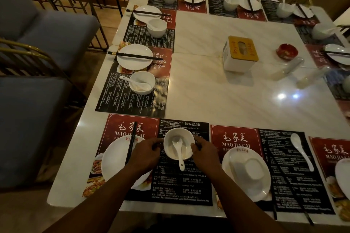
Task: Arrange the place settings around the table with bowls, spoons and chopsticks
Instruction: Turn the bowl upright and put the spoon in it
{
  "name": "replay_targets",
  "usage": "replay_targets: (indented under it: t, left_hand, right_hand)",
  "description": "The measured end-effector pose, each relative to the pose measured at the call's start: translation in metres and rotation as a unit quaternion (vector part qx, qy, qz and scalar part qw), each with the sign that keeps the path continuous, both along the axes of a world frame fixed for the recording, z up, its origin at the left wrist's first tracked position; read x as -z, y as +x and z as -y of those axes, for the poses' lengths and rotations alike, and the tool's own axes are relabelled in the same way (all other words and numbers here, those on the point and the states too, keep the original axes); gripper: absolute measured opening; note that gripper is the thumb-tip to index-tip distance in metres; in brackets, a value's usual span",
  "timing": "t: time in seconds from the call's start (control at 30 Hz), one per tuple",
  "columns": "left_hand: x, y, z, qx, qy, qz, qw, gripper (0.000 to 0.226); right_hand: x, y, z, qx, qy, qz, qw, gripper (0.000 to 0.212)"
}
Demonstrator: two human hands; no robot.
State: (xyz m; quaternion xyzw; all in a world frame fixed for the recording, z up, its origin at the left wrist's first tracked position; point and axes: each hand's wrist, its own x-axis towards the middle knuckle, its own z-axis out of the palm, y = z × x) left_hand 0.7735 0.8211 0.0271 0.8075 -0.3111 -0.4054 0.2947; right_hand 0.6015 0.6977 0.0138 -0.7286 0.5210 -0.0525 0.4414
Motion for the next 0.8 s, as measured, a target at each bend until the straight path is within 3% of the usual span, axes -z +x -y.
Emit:
replay_targets:
  t: [0.5,0.67,0.8]
  left_hand:
    - [-0.004,0.002,-0.003,0.014,-0.017,-0.031,0.999,0.041]
    - [-0.004,0.003,-0.004,0.014,-0.019,-0.037,0.999,0.04]
    - [-0.005,0.003,-0.003,0.016,-0.021,-0.038,0.999,0.039]
  right_hand:
    - [-0.003,0.003,-0.004,0.001,-0.008,-0.011,1.0,0.029]
    - [-0.006,0.005,-0.01,0.071,0.0,-0.043,0.997,0.024]
    - [-0.015,-0.003,-0.022,0.121,0.111,-0.037,0.986,0.024]
